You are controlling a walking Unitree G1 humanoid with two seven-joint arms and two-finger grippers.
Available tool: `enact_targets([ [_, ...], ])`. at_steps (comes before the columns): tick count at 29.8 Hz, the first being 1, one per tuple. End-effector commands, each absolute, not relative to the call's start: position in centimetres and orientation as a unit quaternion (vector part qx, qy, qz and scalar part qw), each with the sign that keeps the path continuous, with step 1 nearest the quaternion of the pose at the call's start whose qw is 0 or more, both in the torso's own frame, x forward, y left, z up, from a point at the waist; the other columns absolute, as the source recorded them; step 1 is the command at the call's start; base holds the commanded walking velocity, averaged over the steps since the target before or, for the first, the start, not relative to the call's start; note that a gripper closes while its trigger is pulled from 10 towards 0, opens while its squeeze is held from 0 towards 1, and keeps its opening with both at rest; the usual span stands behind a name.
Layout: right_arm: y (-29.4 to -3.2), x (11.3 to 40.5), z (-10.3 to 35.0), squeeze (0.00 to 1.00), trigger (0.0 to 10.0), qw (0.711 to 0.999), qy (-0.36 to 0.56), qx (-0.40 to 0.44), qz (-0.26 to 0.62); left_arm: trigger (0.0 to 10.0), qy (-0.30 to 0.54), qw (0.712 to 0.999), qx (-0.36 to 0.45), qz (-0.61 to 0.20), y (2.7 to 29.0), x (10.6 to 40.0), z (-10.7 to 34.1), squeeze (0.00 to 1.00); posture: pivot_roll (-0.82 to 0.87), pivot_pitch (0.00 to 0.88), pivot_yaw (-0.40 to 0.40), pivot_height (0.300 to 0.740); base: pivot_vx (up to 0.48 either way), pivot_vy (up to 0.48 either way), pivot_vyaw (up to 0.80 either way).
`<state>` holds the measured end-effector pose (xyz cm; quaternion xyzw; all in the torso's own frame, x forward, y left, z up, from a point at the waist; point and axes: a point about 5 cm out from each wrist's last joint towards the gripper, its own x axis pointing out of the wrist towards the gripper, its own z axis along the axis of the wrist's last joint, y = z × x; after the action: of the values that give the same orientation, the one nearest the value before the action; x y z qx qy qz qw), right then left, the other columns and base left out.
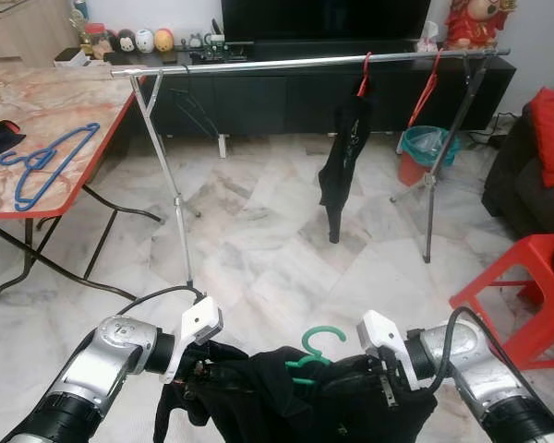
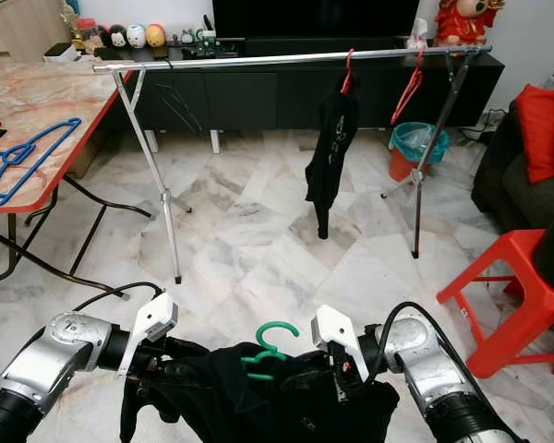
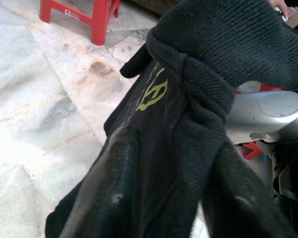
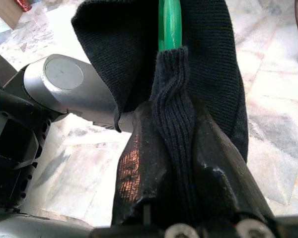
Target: Hang hanger
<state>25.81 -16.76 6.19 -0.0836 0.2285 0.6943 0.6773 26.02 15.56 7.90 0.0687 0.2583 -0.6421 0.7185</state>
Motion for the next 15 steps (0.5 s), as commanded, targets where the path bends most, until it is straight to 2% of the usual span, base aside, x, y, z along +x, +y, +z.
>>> enact_targets([
  [1,-15.92,26.42,7.05,0.0,10.0,0.675,0.201,-0.09,0.704,0.0,0.245,0.707,0.061,-0.66,14.75,25.77,8.29,0.0,0.04,0.002,-0.001,0.74,0.0,0.0,0.0],
  [15,-15.91,26.54,7.03,0.0,10.0,0.675,0.202,-0.09,0.704,0.0,0.244,0.705,0.059,-0.663,14.69,25.72,8.38,0.0,0.04,0.004,-0.001,0.74,0.0,0.0,0.0],
])
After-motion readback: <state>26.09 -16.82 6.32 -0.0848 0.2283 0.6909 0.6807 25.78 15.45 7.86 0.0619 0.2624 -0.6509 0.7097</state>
